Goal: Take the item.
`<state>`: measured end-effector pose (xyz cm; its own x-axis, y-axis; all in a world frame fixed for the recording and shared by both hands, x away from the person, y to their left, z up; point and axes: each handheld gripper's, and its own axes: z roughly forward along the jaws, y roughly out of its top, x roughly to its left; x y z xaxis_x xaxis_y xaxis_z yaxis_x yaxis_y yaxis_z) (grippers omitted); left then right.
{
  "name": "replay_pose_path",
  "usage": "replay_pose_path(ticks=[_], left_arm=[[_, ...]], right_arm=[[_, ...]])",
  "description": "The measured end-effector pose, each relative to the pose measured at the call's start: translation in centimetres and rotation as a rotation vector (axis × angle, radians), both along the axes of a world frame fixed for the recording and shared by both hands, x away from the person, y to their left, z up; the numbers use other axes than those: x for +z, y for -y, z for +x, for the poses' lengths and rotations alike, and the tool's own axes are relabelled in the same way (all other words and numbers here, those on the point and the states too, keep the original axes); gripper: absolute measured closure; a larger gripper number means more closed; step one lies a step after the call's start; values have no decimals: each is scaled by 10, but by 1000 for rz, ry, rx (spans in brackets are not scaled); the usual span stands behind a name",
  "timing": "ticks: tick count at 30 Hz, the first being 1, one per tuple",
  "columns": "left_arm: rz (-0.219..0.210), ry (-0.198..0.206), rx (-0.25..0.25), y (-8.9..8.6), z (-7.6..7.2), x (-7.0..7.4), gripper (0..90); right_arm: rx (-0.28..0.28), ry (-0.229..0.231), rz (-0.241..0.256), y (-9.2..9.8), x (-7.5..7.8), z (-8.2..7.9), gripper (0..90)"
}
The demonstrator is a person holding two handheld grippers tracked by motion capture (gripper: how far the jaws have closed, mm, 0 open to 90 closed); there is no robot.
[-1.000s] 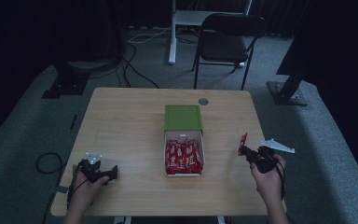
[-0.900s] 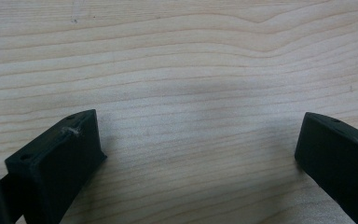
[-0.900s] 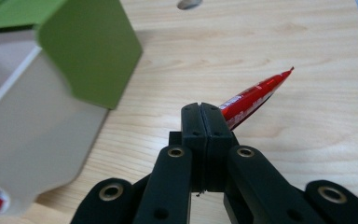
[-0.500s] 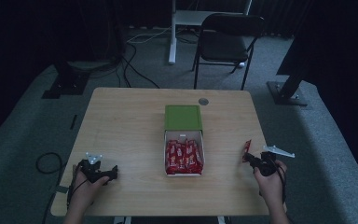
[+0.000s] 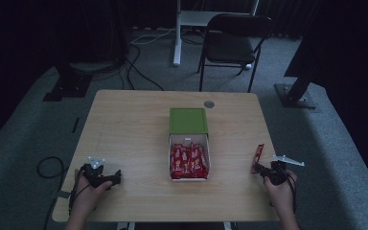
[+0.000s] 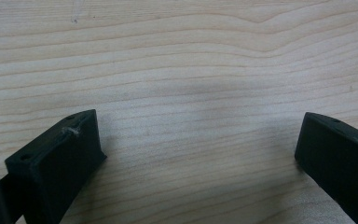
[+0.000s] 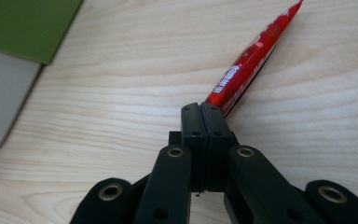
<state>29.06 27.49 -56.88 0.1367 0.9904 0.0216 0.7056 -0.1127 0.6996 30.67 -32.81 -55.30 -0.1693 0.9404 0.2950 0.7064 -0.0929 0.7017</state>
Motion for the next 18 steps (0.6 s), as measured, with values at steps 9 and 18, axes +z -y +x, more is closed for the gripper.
replay_pose_path(ticks=[9,18], left_arm=[[0,0,0,0,0,0,10],[0,0,0,0,0,0,10]], right_arm=[[-30,-19,-39,5,-5,2,776],[-47,51,-60,6,3,1,642]])
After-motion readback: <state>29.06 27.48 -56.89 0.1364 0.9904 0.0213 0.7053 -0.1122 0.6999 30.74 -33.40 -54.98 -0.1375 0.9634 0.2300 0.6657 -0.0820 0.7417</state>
